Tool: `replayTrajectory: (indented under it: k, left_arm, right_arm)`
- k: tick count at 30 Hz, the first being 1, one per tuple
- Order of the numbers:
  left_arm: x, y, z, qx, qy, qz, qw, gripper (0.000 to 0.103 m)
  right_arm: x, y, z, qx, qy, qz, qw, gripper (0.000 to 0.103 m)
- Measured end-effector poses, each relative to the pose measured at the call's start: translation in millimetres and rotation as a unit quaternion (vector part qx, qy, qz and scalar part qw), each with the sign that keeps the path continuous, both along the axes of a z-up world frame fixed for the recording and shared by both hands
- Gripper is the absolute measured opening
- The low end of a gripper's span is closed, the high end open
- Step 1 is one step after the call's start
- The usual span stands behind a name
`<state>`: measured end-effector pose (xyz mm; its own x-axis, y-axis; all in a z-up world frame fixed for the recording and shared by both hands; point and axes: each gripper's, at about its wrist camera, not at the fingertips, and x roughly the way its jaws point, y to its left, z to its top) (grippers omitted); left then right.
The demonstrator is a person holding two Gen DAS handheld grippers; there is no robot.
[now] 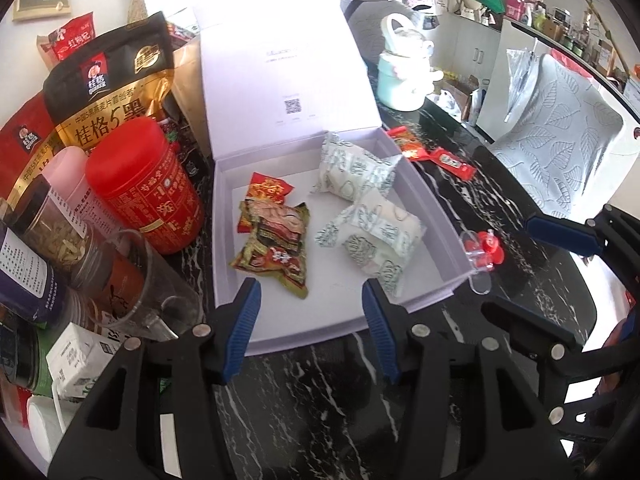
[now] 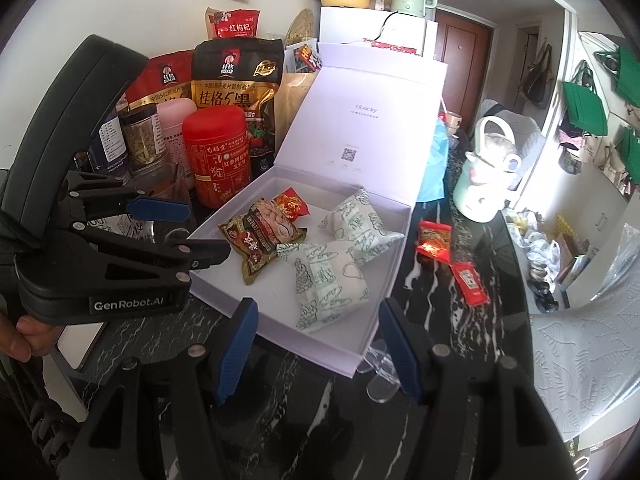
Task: Organize objects
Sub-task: 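Withdraw both open tools up and out of the lavender box, then move both open tools toward the red fan toy and clear plastic piece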
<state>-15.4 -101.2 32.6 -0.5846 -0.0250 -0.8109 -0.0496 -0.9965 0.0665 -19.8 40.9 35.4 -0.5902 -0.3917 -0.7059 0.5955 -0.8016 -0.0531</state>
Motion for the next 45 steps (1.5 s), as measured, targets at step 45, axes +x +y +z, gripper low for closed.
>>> replayTrajectory:
  k: [45]
  left_arm:
    - [-25,157,-59,0.021,-0.049,-0.178,0.9827,0.051]
  right_arm:
    - [5,145,-53,-0.024,-0.055,-0.143,0.988,0.064]
